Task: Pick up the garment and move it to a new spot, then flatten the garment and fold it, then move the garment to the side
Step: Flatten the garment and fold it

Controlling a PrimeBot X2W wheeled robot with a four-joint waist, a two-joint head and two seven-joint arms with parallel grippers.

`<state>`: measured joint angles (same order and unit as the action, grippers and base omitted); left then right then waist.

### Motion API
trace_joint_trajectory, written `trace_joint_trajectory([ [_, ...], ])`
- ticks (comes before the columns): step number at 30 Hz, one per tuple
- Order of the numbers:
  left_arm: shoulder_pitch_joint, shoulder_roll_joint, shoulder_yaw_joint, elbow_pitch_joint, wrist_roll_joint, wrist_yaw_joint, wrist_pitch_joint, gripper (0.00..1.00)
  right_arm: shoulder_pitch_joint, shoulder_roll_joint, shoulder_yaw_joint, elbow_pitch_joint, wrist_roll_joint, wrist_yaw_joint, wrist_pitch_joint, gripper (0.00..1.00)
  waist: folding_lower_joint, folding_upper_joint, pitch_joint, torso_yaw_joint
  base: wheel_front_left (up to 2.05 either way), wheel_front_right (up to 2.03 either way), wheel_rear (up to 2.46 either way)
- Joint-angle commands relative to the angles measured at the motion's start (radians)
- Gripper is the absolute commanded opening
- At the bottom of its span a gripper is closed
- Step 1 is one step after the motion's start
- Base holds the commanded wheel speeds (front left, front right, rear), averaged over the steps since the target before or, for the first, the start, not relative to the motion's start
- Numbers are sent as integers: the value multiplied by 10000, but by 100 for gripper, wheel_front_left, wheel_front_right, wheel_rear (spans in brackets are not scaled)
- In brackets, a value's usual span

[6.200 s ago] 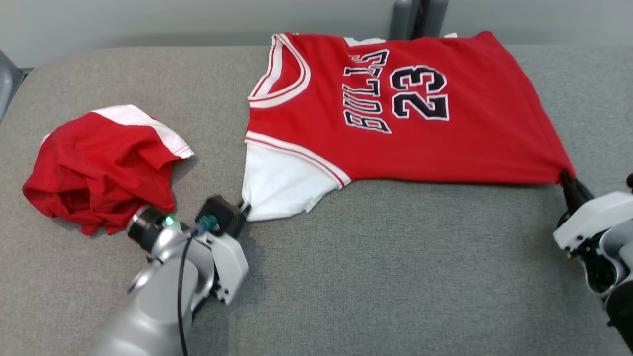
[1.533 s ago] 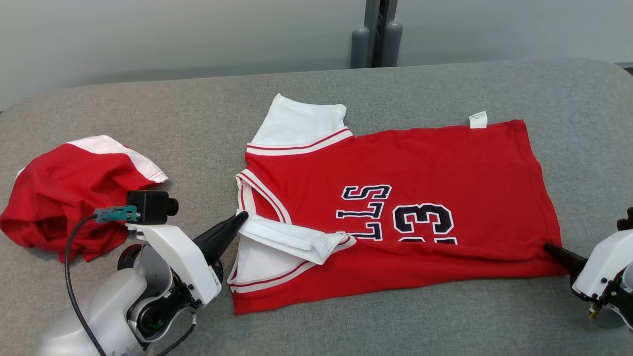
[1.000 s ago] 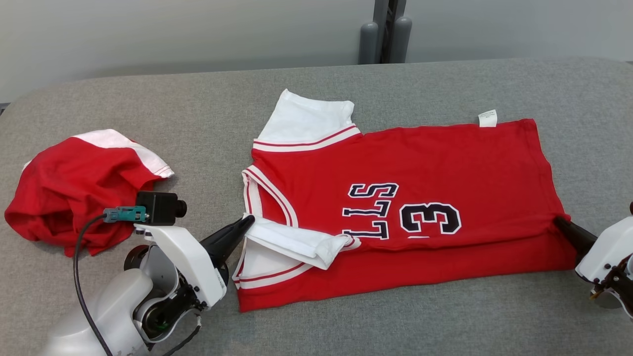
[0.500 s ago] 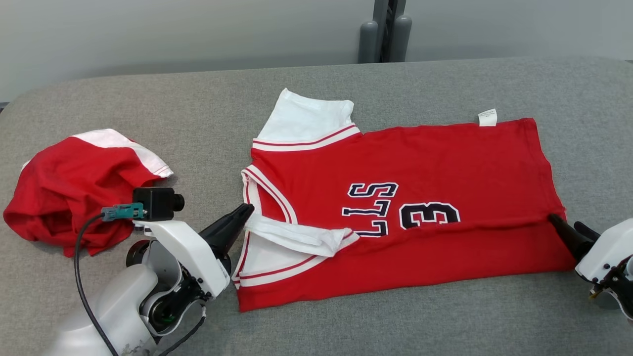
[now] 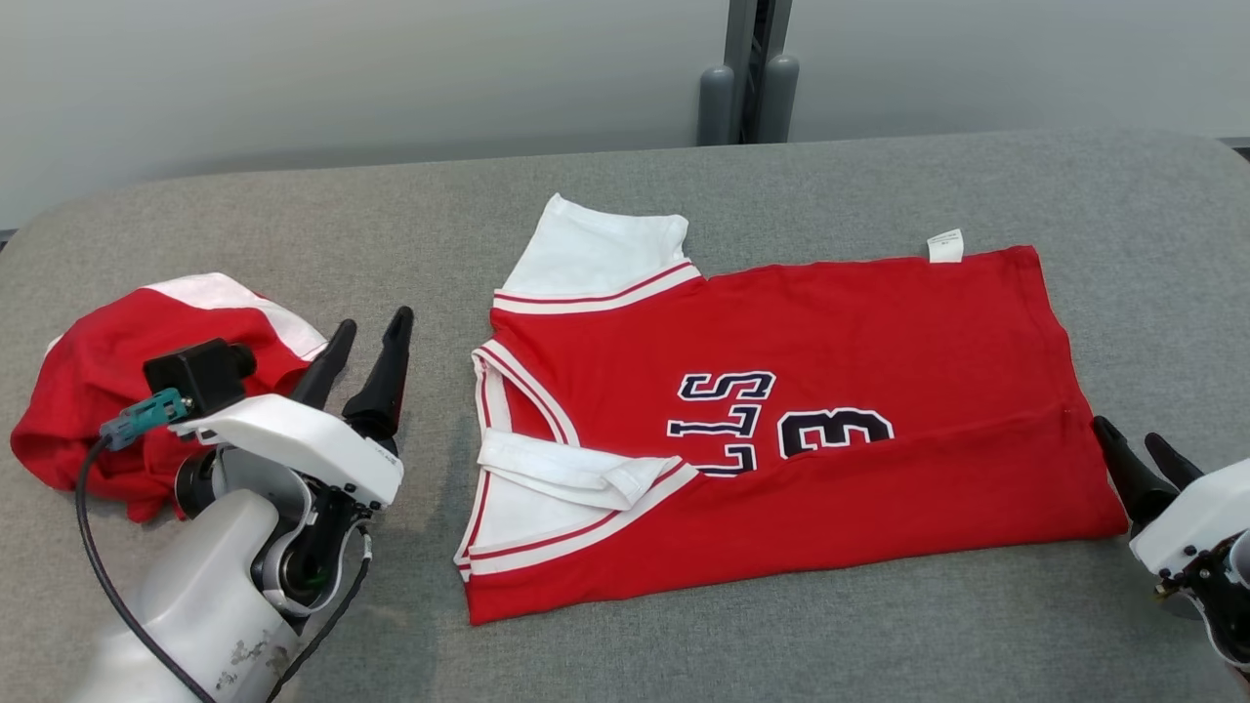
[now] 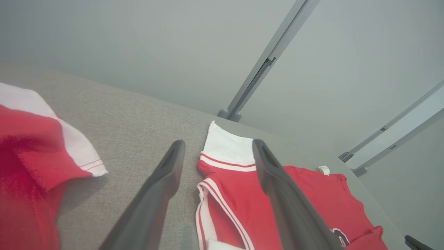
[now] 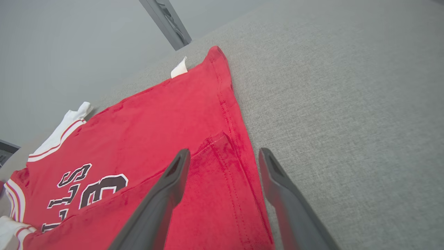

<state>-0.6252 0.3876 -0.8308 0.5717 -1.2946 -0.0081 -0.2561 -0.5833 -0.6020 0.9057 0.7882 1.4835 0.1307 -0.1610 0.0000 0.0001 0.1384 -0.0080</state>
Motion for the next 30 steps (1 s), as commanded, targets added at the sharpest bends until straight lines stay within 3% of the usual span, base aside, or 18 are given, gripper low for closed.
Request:
trace_joint_trajectory([
  [1,269,-110,355,27,199,102,-67,100,175,-48,8,-31,-219,-1,-411,100,0,-1,-107,-24,0,0,0],
  [4,923,-375,1834,-415,1478,267,-86,100,457,14,-153,-89,-551,1,-929,100,0,-1,-273,-27,0,0,0],
  [5,1695,-753,2724,-778,2432,371,-77,100,679,53,-352,-43,-974,1,-1047,100,0,-1,-401,-32,0,0,0],
  [11,3689,-2097,4968,-1670,4952,349,-83,100,1642,503,-3207,-338,-3575,1,-1050,100,0,-1,-730,-64,0,0,0],
  [17,4896,-3107,6390,-1841,6845,111,-84,100,3090,1488,-6045,-1259,-6374,1,-1054,100,0,-1,-1012,-108,0,0,0],
  [22,5396,-3339,6728,-1687,8046,182,-85,100,4032,2382,-7578,-1898,-7957,1,-1053,100,0,-1,-1174,-108,0,0,0],
  [30,5519,-3326,5202,-859,7739,593,-85,100,4480,2947,-8188,-1789,-8936,1,-1056,100,0,-1,-1215,-94,0,0,0],
])
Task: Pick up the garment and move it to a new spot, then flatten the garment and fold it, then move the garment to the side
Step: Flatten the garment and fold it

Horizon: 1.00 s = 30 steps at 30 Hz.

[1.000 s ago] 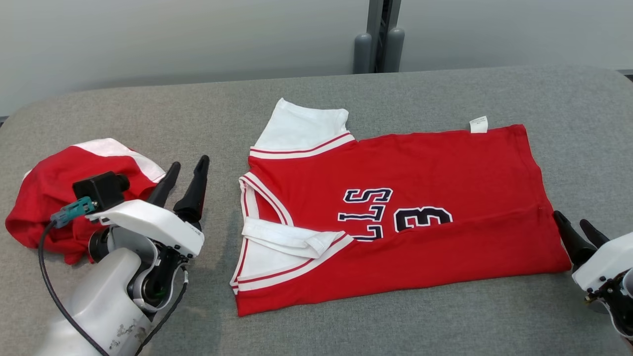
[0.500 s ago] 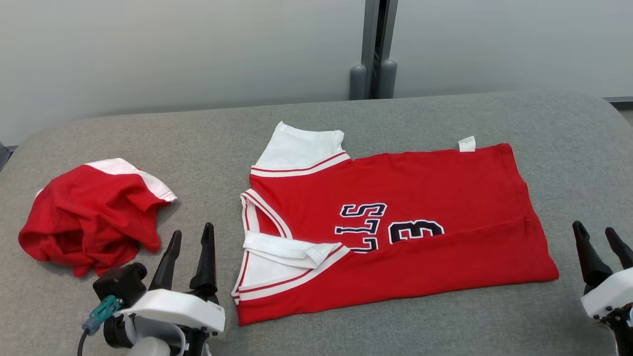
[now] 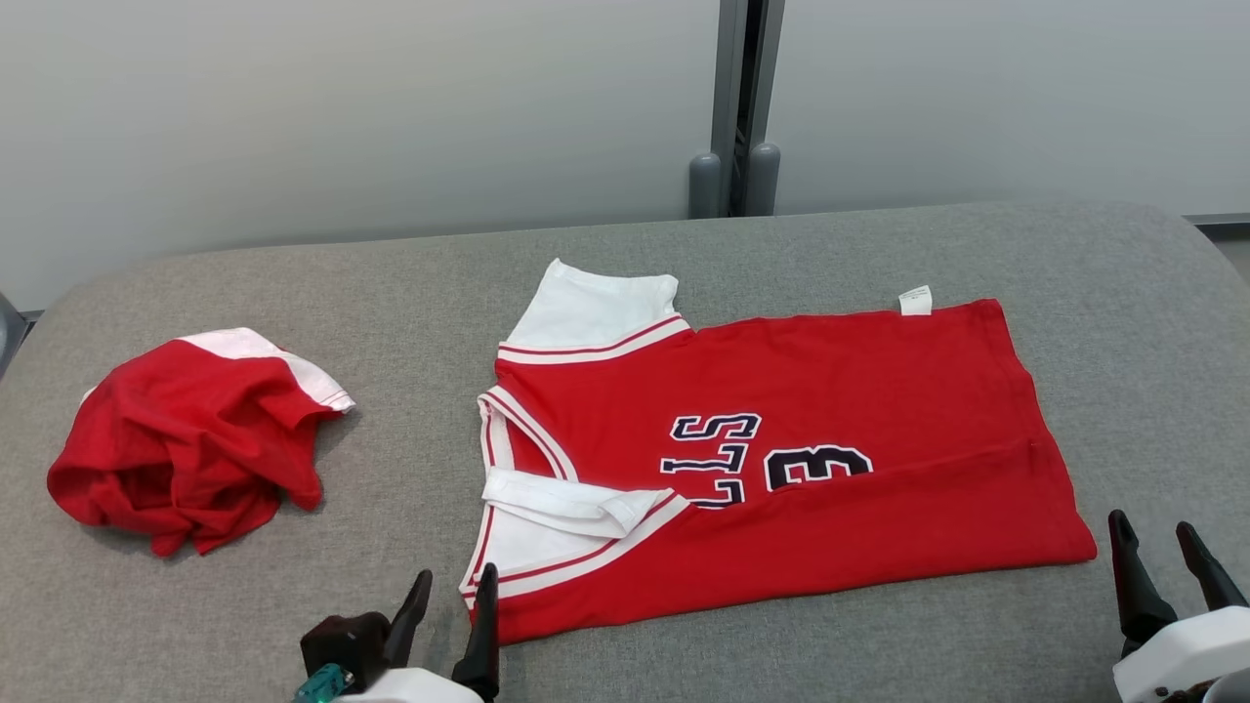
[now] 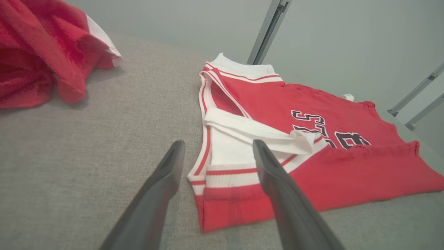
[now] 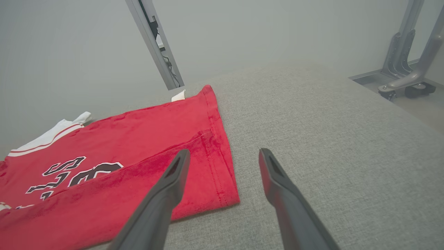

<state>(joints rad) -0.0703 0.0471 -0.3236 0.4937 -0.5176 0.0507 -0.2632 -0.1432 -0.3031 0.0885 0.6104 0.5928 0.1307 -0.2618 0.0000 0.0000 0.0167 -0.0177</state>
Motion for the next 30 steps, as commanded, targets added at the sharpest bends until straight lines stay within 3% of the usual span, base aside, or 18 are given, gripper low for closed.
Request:
trace_joint_trajectory([
  [1,-86,69,-52,79,-94,81,-14,100,73,-20,-40,53,-86,1,-46,100,0,0,5,5,0,0,0],
  [11,-972,61,-1226,2076,-1424,557,-15,100,-249,138,-50,272,-260,1,-48,100,0,0,278,-4,0,0,0],
  [21,-1758,40,-2553,3743,-2649,272,67,100,-563,111,81,261,11,1,-48,100,0,0,587,-61,0,0,0],
  [22,-1833,32,-2661,3825,-2745,212,70,82,-574,97,99,305,7,1,-47,100,0,0,618,-51,0,0,0],
  [23,-1902,24,-2796,3902,-2834,162,71,33,-598,84,126,381,-6,1,-47,100,0,0,645,-41,0,0,0],
  [24,-1945,12,-2928,3962,-2934,89,79,0,-636,68,159,462,-20,1,-48,100,0,0,670,-30,0,0,0],
  [30,-2344,45,-3331,4076,-3275,86,65,0,-892,-14,253,1086,111,1,-48,100,0,0,765,122,0,0,0],
])
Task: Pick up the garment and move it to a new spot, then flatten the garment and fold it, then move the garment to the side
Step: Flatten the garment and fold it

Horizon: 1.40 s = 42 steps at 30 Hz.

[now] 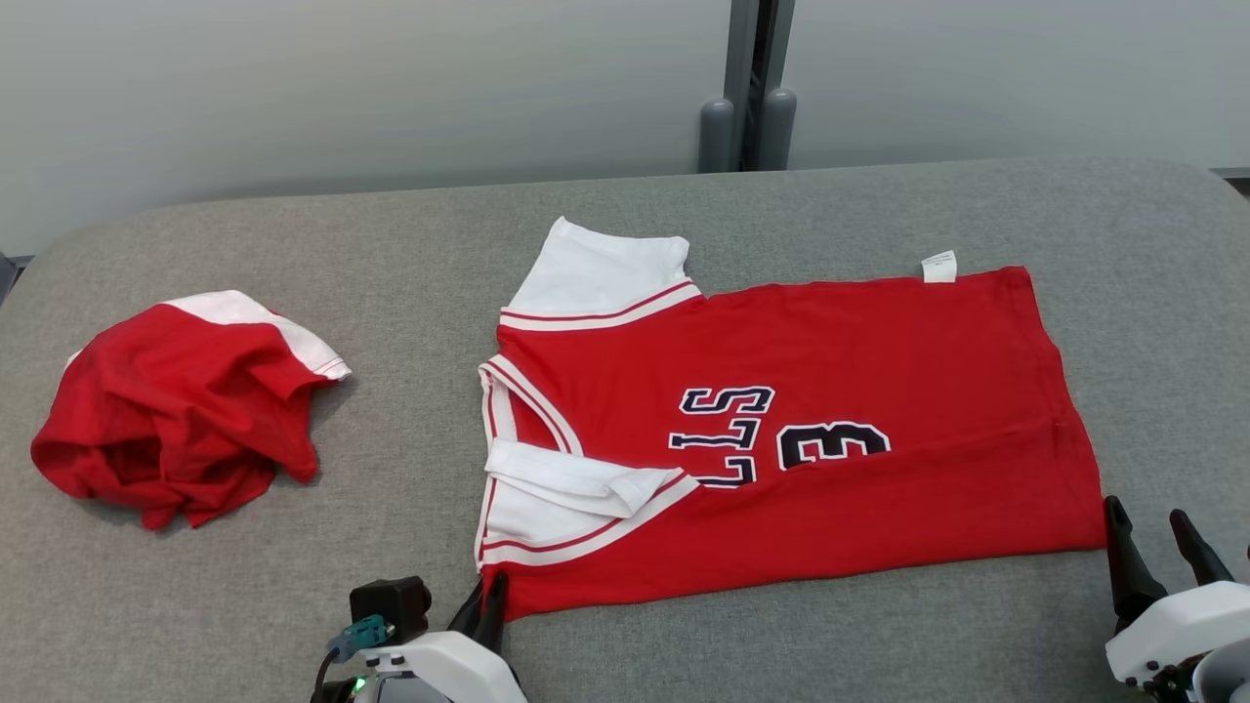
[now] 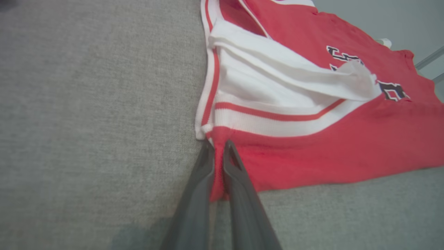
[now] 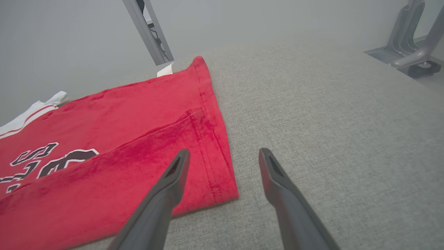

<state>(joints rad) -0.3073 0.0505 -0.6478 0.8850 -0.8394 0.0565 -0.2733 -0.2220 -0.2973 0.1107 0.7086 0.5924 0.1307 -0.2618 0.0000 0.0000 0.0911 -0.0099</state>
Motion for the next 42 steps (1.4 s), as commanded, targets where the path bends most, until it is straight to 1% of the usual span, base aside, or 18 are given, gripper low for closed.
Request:
trace_joint_trajectory([
  [1,-36,14,-98,132,-64,22,165,0,-155,-84,49,213,151,1,-47,100,0,0,32,76,0,0,0],
  [6,-231,18,46,-200,284,34,119,0,-373,-42,288,771,693,1,-47,100,0,0,62,244,0,0,0],
  [11,-173,24,126,-464,752,-53,96,0,-602,-11,704,1376,1708,1,-47,100,0,0,73,383,0,0,0],
  [12,-173,24,126,-464,752,-53,96,0,-602,-11,704,1376,1708,1,-47,100,0,0,73,383,0,0,0],
  [18,-83,26,199,-731,1117,-104,95,0,-901,-180,1176,1883,2699,1,-47,100,0,0,120,482,0,0,0],
  [22,-73,24,271,-843,1302,-101,95,0,-1084,-240,1716,2140,3173,1,-15,100,0,0,185,512,0,0,0],
  [23,-78,24,291,-877,1334,-94,95,0,-1129,-245,1867,2157,3273,1,26,46,0,0,204,512,0,0,0],
  [24,-88,24,304,-907,1403,-77,95,0,-1167,-263,2034,2160,3374,1,44,20,0,0,223,512,0,0,0],
  [25,-92,24,316,-927,1438,-66,95,0,-1193,-302,2192,2155,3448,1,42,0,0,0,236,511,0,0,0],
  [34,-1,32,392,-853,1947,-129,95,0,-1281,-565,3064,2302,3995,-1,-35,0,0,0,107,392,0,0,0],
  [42,509,386,385,-750,2548,-371,95,0,-752,-761,3550,2034,4344,-1,-44,0,0,0,-505,241,0,0,0],
])
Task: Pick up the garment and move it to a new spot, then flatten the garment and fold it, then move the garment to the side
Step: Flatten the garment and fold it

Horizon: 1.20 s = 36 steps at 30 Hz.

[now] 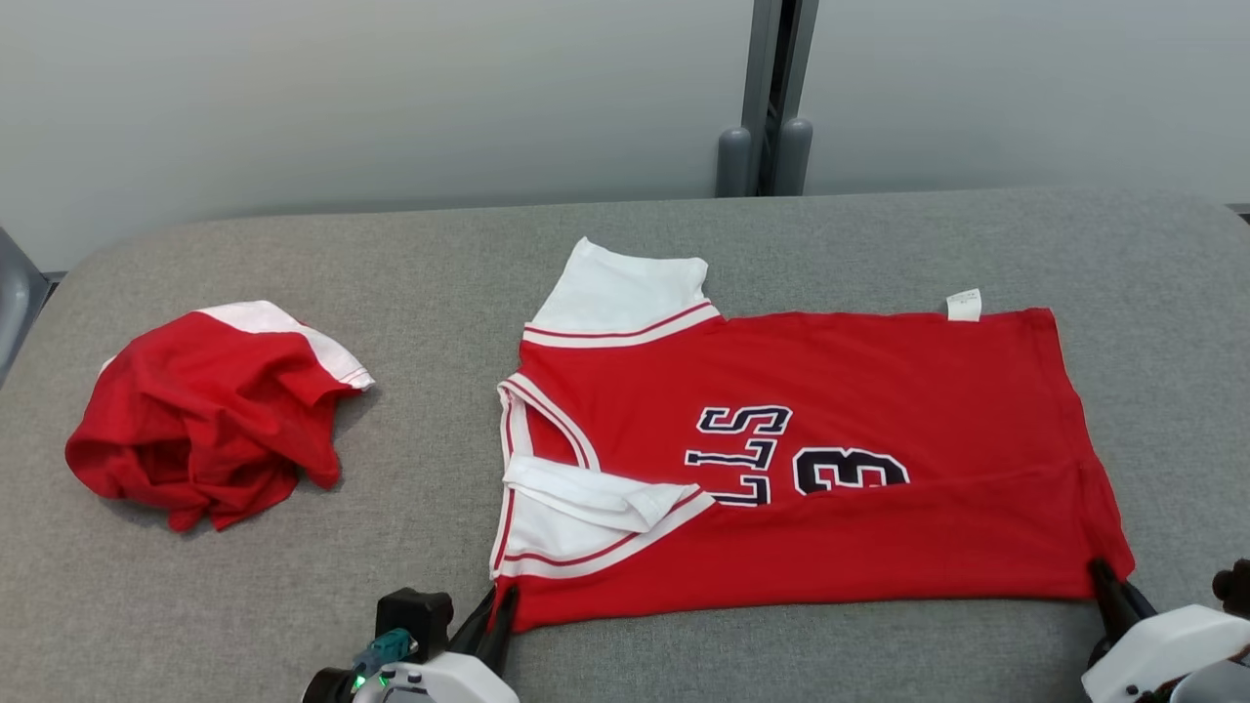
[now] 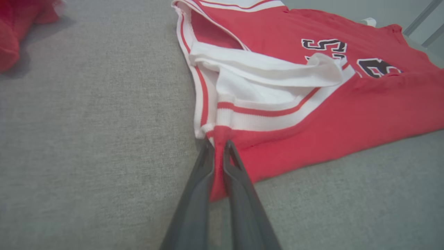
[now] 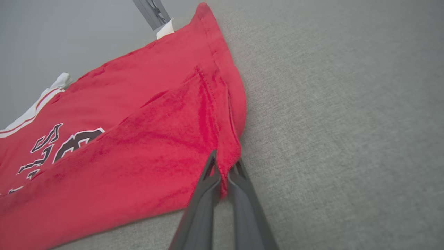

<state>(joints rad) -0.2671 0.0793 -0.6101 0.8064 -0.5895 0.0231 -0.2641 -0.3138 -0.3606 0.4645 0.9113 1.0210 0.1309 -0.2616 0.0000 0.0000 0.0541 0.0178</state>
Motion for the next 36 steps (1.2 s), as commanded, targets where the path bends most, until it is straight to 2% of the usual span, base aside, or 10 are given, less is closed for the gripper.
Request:
trace_joint_trajectory([
  [1,176,145,-28,56,100,-69,3,0,257,-162,81,0,128,-3,-46,0,0,0,-224,-51,0,0,0],
  [5,439,311,-192,102,201,-211,36,0,654,-174,368,7,479,-3,262,0,0,0,-558,-164,0,0,0],
  [14,1018,674,-646,-435,185,-595,632,0,1223,-793,939,-841,1218,-3,1011,0,0,0,-822,-398,0,0,0],
  [20,1716,1142,-542,-1578,-147,-502,1131,0,1522,-1347,1259,-1551,1708,-3,1737,0,0,0,-854,-566,0,0,0],
  [24,2284,1572,-738,-2551,-245,-496,1846,0,1696,-1710,1431,-1929,2027,-3,2283,0,0,0,-852,-586,0,0,0],
  [29,2877,2189,-942,-3900,-246,-288,2699,0,1850,-2094,1463,-2280,2320,-3,2635,0,0,0,-847,-531,0,0,0],
  [34,3231,2564,-970,-4880,-274,-3,3189,0,1937,-2246,1512,-2440,2502,-3,2776,0,0,0,-840,-438,0,0,0],
  [35,3263,2591,-984,-5007,-278,58,3257,19,1963,-2223,1455,-2361,2609,-3,2785,0,0,0,-844,-422,0,0,0],
  [36,3283,2600,-961,-5130,-275,135,3284,78,1933,-2198,1345,-2216,2658,-3,2677,41,0,0,-849,-407,0,0,0],
])
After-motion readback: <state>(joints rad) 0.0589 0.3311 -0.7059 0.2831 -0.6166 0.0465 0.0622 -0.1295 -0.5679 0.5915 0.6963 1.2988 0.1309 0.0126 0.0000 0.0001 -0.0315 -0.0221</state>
